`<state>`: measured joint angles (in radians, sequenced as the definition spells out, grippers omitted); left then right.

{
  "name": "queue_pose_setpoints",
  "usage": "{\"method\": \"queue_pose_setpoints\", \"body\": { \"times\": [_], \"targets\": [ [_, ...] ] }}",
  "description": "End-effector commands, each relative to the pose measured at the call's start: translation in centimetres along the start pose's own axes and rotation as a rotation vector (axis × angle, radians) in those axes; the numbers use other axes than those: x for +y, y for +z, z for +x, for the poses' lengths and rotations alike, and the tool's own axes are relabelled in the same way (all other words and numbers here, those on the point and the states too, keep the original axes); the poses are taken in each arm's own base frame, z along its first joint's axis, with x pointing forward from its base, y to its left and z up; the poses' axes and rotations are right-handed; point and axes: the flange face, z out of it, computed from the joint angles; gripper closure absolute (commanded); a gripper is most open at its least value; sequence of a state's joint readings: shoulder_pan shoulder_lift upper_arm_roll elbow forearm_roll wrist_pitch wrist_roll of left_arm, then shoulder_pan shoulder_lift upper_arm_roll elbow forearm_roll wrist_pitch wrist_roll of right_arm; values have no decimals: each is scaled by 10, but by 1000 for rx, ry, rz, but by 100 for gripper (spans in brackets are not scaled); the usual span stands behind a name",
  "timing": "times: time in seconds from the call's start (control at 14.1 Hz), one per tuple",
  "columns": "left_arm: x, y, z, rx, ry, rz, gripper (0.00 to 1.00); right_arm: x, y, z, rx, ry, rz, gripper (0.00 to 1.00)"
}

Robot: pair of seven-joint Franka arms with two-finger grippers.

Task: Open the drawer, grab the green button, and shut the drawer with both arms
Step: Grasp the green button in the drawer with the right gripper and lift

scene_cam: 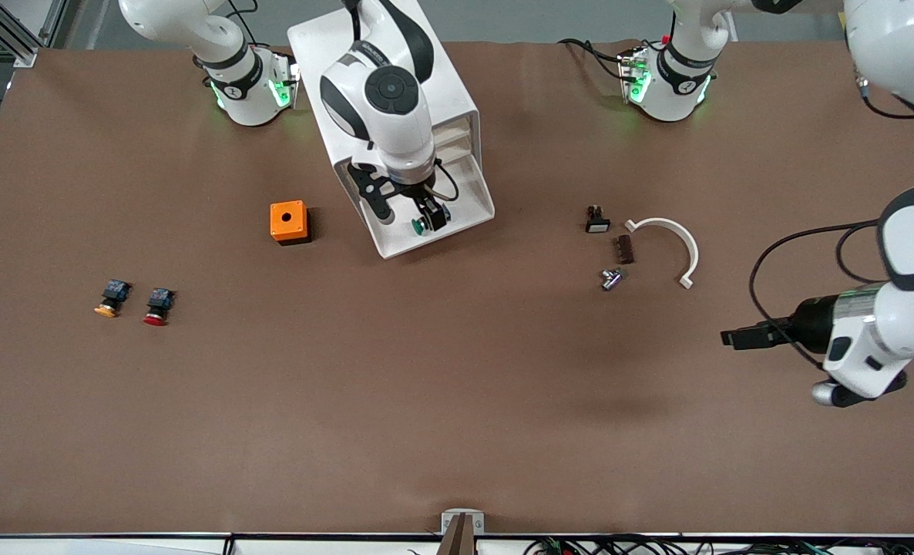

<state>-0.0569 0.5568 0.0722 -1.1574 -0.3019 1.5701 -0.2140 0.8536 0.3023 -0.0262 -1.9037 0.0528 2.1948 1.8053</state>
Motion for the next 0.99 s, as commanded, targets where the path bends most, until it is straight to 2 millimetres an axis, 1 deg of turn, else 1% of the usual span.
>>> {"method": "queue_pose_setpoints", "body": {
  "times": [0.0, 0.07, 0.14, 0.21, 0.28, 0.35, 0.5, 0.57, 0.64, 0.78, 0.92],
  "targets": [
    [-2, -31, -19, 30, 18, 4, 0, -11, 15, -17, 24, 16, -4, 0],
    [-10, -41, -20, 45, 9, -3, 0, -13, 22, -21, 27, 15, -11, 0],
    [-11, -48, -23, 54, 10, -5, 0, -14, 26, -22, 29, 13, -14, 0],
    [-13, -51, -24, 59, 17, 0, 0, -17, 29, -25, 28, 9, -16, 0],
    [-15, -50, -24, 68, 19, 52, 0, -18, 35, -30, 32, 1, -20, 0],
    [-14, -52, -26, 82, 32, 107, 0, -19, 40, -32, 34, -4, -24, 0],
    [-18, -62, -29, 100, 34, 121, 0, -21, 49, -34, 45, -22, -33, 0],
    [-20, -63, -29, 101, 50, 125, 0, -21, 53, -35, 64, -40, -34, 0],
    [-23, -64, -28, 102, 77, 137, 0, -20, 62, -36, 79, -59, -44, 0],
    [-43, -72, -27, 106, 123, 150, 0, -18, 65, -37, 83, -101, -58, 0],
    [-57, -78, -25, 106, 182, 150, 0, -17, 66, -37, 84, -110, -62, 0]
  ]
}}
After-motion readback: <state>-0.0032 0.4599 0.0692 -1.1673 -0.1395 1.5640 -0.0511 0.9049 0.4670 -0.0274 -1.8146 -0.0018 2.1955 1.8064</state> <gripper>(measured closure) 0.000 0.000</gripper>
